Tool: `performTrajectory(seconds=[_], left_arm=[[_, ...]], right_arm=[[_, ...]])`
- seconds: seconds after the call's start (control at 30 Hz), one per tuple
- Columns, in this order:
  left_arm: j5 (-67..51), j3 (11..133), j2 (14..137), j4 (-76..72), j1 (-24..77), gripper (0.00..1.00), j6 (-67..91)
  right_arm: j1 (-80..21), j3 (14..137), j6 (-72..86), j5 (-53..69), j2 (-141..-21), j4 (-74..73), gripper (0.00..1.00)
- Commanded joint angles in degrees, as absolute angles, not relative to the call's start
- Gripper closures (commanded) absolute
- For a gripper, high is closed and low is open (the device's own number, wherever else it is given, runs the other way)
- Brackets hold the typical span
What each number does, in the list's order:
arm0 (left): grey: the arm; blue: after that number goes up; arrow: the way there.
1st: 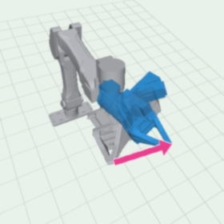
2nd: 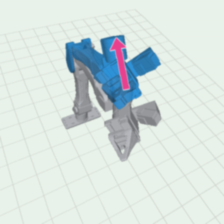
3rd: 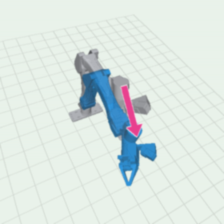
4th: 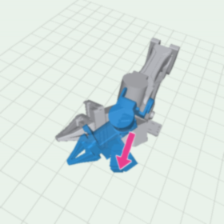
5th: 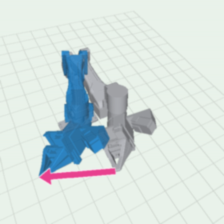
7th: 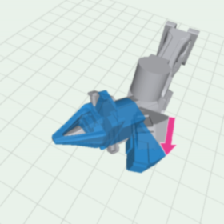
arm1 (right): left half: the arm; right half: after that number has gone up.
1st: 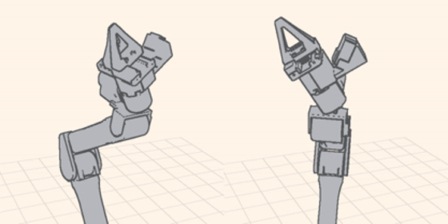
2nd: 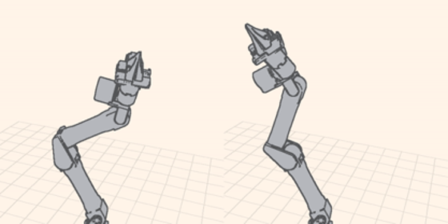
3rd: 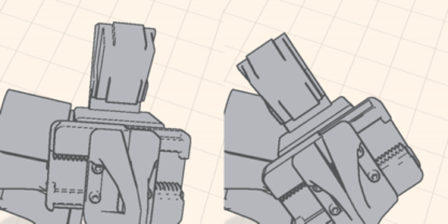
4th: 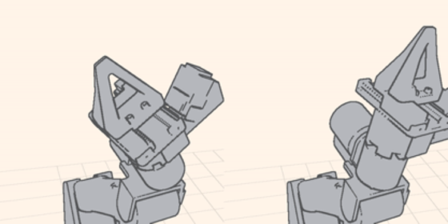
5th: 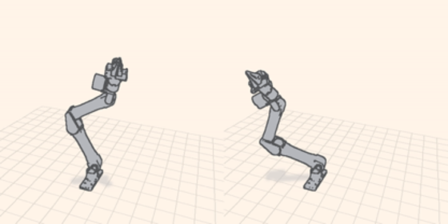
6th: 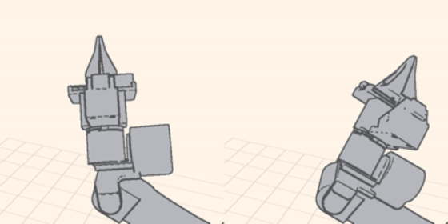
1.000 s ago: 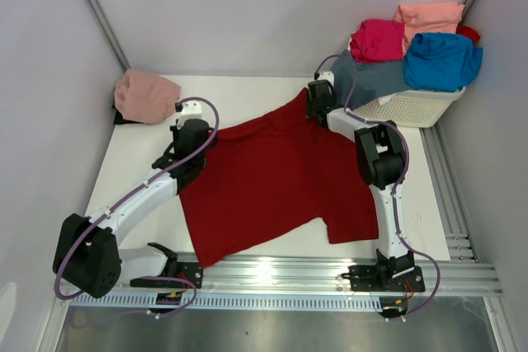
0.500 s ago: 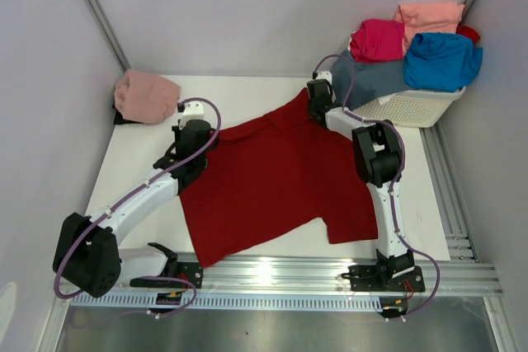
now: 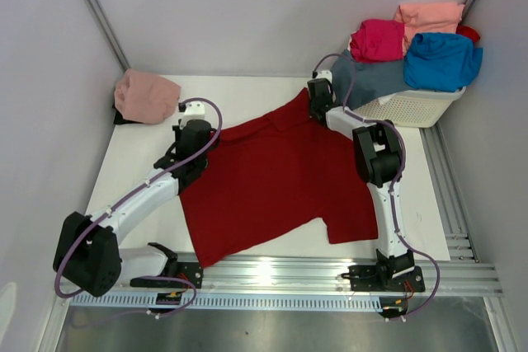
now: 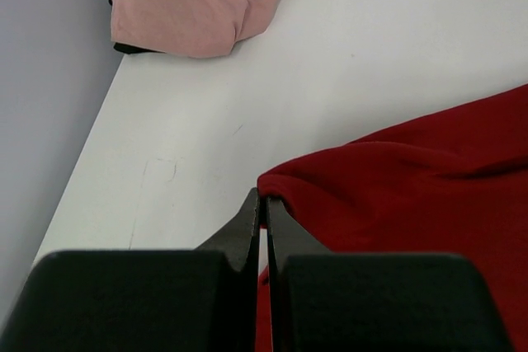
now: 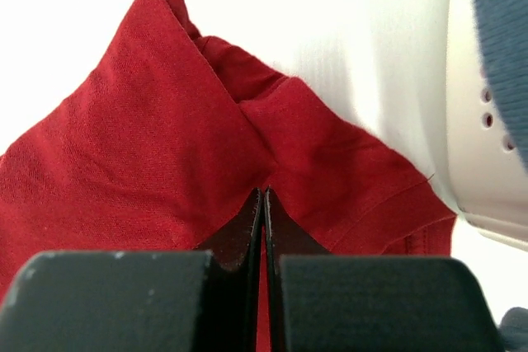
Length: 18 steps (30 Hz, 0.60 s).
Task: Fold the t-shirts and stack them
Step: Flatten out the tshirt
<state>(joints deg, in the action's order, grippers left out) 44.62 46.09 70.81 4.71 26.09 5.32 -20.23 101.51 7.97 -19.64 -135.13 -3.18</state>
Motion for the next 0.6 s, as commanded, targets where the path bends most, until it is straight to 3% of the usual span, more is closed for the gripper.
performTrajectory(seconds=[0.0,0.27,0.57], left_arm=[[46.58,46.32,68.38,0.71,26.54,0.99,1.76],[49.92,43.95,59.61,-8.08,26.46,0.99,-10.09],[49.31,43.15,47.21,-8.26,26.46,0.99,-14.76]], right_arm=[[-19.95,104.41,5.45,-20.74,-129.03,-2.90,1.00],[-19.34,106.61,0.26,-22.85,-114.36,-1.85,1.00],[-17.06,114.51,-6.50,-24.08,-94.67,-2.19,1.00]])
